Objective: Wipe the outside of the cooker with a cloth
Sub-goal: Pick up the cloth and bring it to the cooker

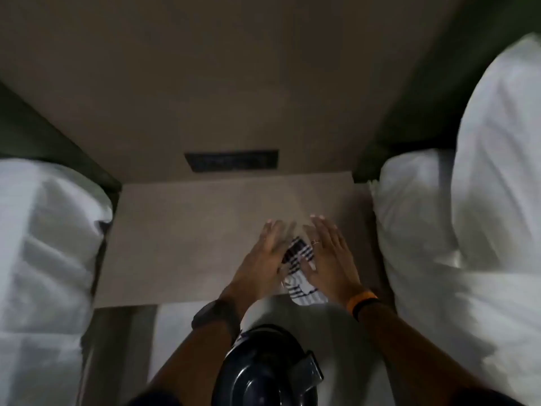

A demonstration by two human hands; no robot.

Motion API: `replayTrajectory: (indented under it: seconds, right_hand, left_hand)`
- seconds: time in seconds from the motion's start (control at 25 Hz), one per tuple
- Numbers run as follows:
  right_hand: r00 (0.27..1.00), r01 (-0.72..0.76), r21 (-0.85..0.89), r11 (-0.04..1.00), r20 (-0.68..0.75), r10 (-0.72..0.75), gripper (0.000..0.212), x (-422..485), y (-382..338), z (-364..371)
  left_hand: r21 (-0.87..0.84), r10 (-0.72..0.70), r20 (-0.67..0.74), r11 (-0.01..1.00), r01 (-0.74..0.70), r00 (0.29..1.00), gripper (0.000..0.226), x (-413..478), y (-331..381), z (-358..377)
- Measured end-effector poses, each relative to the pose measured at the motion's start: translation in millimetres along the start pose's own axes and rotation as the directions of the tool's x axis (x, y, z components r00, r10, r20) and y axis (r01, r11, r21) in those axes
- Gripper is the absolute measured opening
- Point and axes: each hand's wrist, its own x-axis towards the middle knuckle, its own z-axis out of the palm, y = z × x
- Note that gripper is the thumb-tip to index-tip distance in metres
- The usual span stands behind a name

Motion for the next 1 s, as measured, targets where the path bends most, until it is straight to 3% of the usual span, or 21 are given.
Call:
replayTrajectory:
  seconds: [0.12,0.24,0.4,0.52,0.76,0.84,0.92,1.0]
  right_hand:
    - [0.988,0.024,0.014,1.0,0.154,-0.026,0.075,-8.4,30.3,77.8]
    - [0.982,0.056,0.043,0.998,0.178,-0.062,0.072,-16.9,44.5,132.0]
    - [0.996,0.049,0.031,0.998,0.079,-0.051,0.067,-19.8,52.7,168.7]
    - [0.999,0.036,0.051,0.998,-0.033,-0.034,0.057,-25.7,54.5,176.8]
    - [0.983,-0.072,0.155,0.985,-0.159,0.097,0.048,-50.4,31.1,178.1]
    - [0.987,-0.052,0.169,0.984,-0.14,0.077,0.043,-74.1,26.1,174.8]
    - [0.99,-0.048,0.217,0.975,-0.117,0.075,0.04,-109.5,16.4,167.7]
    - [0.988,-0.073,0.3,0.951,-0.111,0.11,0.04,-158.7,-3.2,164.3]
  left_hand:
    - [-0.225,-0.072,0.153,0.969,0.106,0.986,0.049,22.9,-17.2,71.3]
    - [-0.306,-0.189,0.118,0.927,0.217,0.975,0.046,32.9,-33.6,110.7]
    - [-0.128,-0.076,-0.146,0.99,0.057,0.986,0.036,27.9,-50.9,141.6]
    - [0.144,0.114,-0.239,0.986,-0.081,0.964,0.038,20.8,-47.3,162.5]
    - [0.135,0.058,-0.292,0.991,-0.019,0.955,0.014,0.7,-32.4,159.9]
    - [0.153,0.08,-0.289,0.988,-0.036,0.954,0.015,-24.6,-27.0,157.0]
    - [0.044,0.091,-0.264,0.996,-0.082,0.96,0.015,-67.6,-22.4,156.0]
    - [-0.278,-0.086,-0.237,0.96,0.017,0.968,0.012,-120.5,-13.7,147.7]
